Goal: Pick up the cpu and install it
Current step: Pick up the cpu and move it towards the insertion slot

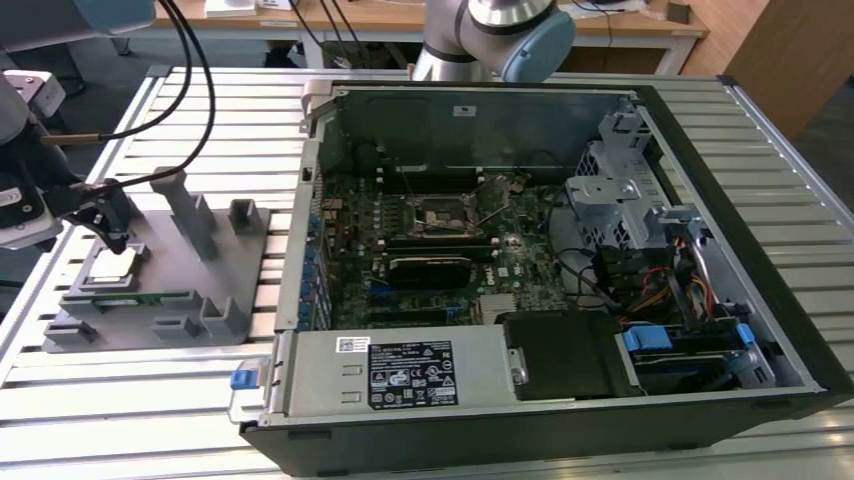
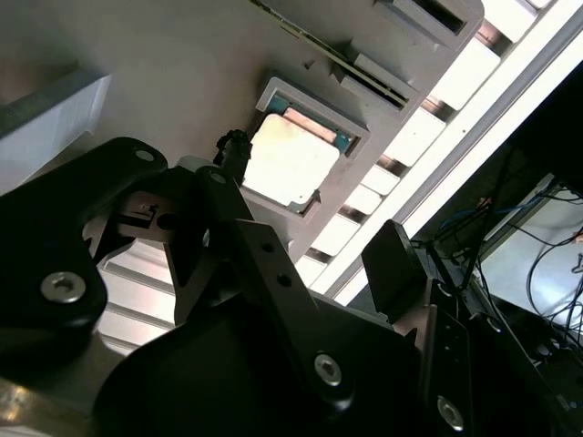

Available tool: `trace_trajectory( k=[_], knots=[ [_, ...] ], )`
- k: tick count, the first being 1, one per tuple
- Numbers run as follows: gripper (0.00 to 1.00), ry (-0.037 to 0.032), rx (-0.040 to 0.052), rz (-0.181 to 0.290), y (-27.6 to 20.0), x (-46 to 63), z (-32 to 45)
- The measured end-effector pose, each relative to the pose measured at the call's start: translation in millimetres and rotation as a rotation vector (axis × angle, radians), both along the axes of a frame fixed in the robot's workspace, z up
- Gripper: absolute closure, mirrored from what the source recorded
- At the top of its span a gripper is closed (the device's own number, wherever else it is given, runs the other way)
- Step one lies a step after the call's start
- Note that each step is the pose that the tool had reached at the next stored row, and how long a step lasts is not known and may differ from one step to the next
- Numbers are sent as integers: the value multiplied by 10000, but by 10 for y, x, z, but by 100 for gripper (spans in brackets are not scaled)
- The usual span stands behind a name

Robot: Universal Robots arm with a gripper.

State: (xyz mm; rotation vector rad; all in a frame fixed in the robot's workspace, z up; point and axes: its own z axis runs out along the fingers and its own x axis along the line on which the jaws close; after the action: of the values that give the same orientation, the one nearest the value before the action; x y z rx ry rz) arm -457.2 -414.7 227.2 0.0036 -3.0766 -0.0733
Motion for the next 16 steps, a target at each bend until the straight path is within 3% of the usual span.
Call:
trace_trajectory(
  k=[16],
  knots=[
    [24, 0, 0, 0, 0, 0, -25]
  ],
)
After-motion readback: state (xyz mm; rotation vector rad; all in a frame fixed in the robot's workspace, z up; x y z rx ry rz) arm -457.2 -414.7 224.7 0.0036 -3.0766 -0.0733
